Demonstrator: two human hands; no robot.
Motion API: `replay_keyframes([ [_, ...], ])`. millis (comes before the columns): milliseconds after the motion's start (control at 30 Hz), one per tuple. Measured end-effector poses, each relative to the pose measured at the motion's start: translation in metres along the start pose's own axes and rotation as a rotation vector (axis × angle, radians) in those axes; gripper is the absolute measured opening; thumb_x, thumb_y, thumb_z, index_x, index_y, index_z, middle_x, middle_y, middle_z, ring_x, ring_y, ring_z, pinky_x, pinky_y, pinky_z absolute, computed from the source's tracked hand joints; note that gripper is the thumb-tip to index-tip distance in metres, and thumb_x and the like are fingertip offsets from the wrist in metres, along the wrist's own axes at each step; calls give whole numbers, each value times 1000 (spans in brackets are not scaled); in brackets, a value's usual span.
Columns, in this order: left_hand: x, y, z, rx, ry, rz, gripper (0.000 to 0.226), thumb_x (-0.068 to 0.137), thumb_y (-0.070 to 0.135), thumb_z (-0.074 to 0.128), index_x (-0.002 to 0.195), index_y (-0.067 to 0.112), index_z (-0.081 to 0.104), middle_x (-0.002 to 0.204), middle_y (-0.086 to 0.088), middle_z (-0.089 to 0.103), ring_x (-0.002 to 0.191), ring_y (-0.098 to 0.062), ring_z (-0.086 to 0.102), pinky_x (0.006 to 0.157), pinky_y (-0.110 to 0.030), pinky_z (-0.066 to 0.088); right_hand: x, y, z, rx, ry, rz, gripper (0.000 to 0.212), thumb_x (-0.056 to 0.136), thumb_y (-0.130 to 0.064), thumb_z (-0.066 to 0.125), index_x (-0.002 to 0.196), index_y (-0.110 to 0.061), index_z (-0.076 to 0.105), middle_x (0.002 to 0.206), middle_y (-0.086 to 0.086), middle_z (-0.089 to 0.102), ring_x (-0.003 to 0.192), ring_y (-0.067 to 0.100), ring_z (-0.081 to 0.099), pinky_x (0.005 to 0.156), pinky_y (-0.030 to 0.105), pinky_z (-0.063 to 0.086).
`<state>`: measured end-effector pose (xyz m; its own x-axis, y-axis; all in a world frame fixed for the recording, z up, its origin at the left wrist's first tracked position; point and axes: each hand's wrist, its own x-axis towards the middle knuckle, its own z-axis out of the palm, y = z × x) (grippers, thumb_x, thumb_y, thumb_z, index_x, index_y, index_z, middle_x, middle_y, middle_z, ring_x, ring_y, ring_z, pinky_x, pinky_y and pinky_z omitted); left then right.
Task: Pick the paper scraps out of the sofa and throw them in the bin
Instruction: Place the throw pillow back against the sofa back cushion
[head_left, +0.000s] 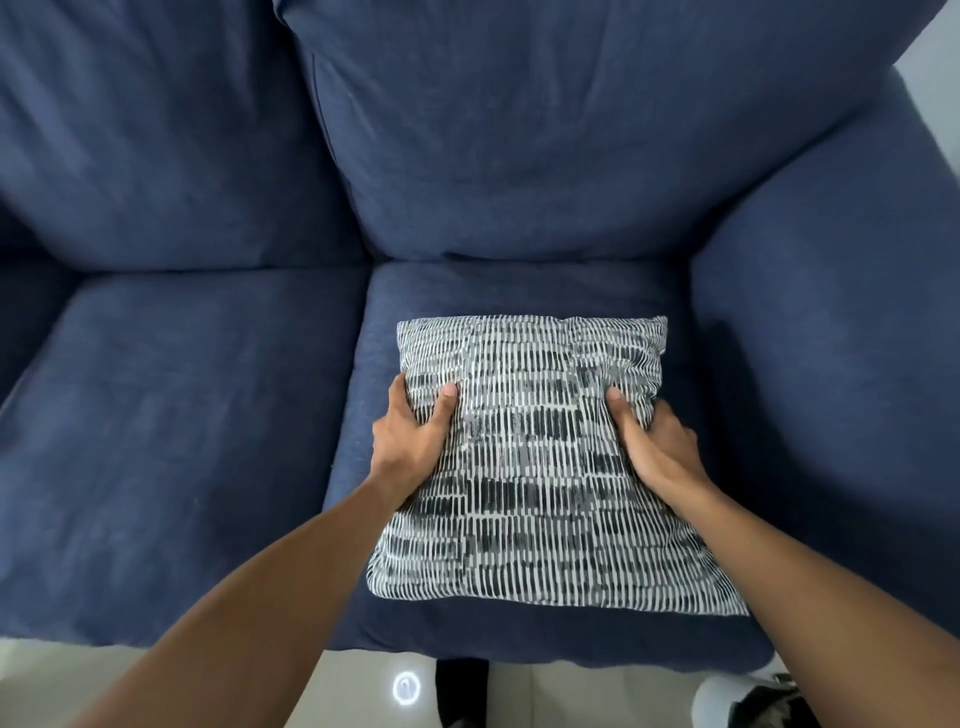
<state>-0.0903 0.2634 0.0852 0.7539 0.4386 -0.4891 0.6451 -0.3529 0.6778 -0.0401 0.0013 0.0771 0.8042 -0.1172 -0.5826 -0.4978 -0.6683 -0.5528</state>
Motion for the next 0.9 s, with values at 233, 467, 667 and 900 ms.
replay_keyframes([
  [233,-2,23,-13,-18,44,105,91,89,70,45,158,20,14,158,-14,34,146,-32,29,115,-42,27,-9,-23,-15,16,70,-54,106,81,-84,30,155,-10,17,155,22,30,142,41,29,110,56,30],
  [467,11,64,-42,-99,125,344,84,88,69,48,155,25,24,145,1,54,135,-20,46,103,-25,30,-12,-69,-44,44,205,-204,102,83,-80,30,153,-6,23,143,21,47,133,38,43,107,52,36],
  [667,43,107,-60,-130,226,544,79,91,63,52,154,25,24,140,5,57,129,-13,52,105,-28,39,15,-107,-57,164,344,-320,99,79,-87,30,137,-7,38,116,16,63,103,34,61,91,47,50],
  [900,97,147,-60,-146,312,709,74,93,59,49,151,25,20,141,0,54,124,-14,53,102,-14,37,69,-140,-65,275,471,-432,80,83,-84,33,132,-22,36,94,-2,49,84,17,45,79,43,46],
])
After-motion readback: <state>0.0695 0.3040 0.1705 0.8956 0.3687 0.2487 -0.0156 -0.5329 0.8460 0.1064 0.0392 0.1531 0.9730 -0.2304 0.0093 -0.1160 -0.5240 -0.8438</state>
